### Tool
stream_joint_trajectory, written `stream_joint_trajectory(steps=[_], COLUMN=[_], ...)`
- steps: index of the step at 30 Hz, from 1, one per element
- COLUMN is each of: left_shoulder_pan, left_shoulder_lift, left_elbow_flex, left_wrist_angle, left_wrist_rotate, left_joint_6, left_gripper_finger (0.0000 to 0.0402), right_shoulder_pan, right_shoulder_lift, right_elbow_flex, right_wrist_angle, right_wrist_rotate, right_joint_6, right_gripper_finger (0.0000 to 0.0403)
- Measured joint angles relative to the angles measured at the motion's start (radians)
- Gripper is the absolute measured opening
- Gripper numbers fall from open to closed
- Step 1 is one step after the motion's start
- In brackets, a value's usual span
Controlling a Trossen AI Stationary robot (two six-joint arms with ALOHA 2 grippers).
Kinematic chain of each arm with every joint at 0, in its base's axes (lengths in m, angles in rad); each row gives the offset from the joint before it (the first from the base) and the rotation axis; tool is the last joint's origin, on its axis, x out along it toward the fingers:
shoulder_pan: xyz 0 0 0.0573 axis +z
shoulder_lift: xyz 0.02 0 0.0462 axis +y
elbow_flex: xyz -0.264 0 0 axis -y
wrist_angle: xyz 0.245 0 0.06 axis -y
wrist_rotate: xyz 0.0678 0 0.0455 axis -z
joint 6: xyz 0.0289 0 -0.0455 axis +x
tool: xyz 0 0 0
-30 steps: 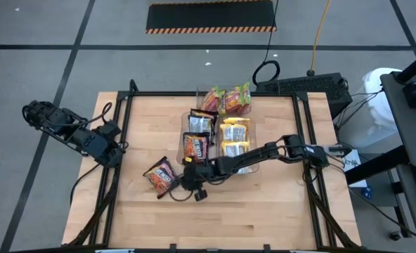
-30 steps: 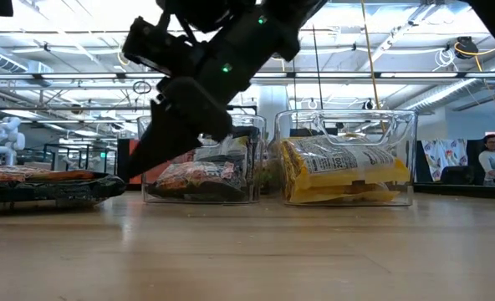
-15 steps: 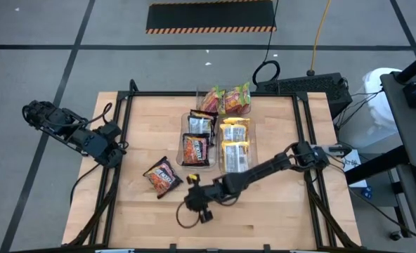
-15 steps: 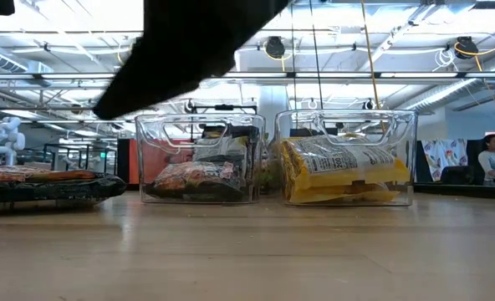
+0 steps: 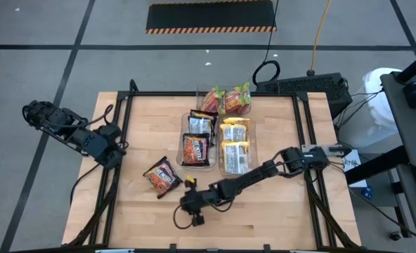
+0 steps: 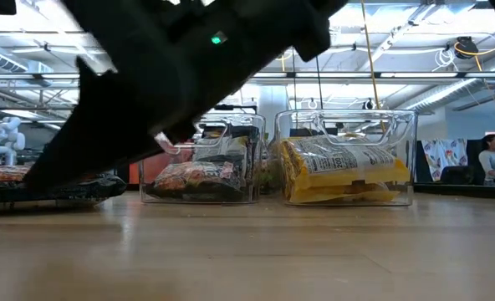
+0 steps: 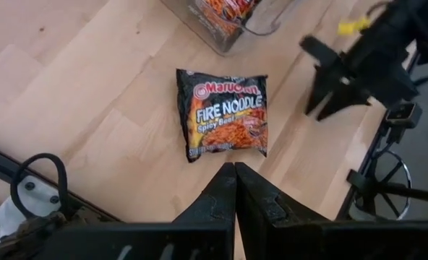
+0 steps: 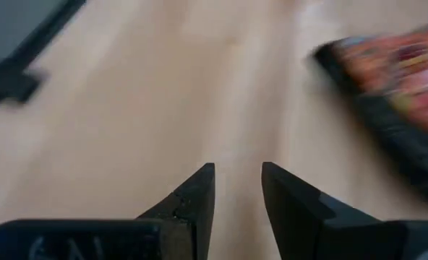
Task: Sort Maruchan noodles
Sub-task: Put the black noodle pack into the left transparent bin
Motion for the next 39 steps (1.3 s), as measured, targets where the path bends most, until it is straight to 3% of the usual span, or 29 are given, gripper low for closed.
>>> stream_joint_trajectory(steps=[4,7,12,21,34,39], left_shoulder_pan=[0.000,0.000,0.000,0.000,0.000,0.000], left_shoulder_lift=[0.000,0.000,0.000,0.000,0.000,0.000], left_elbow_flex=[0.000,0.000,0.000,0.000,0.000,0.000], left_wrist_angle=[0.000,-0.001,-0.001,-0.001,-0.001,-0.001], left_wrist_rotate=[0.032,0.041,0.042,0.042,0.068,0.068], left_joint_6=[0.009,0.023,0.022,0.021,0.019,0.019], left_gripper_finger=[0.0005,0.0005,0.0005,0.0005,0.0005,0.0005], right_shoulder_pan=[-0.008,-0.020,-0.036,-0.038,-0.042,-0.048], right_shoulder_lift=[0.000,-0.001,0.008,0.062,0.022,-0.011], right_elbow_flex=[0.002,0.002,0.002,0.002,0.001,0.002], right_wrist_angle=[0.035,0.026,0.009,-0.001,0.000,0.001], right_wrist_rotate=[0.161,0.218,0.226,0.224,0.197,0.274], right_joint_6=[0.012,0.096,0.213,0.224,0.265,0.229], right_gripper_finger=[0.0112,0.0112,0.0112,0.0112,0.0112,0.0112])
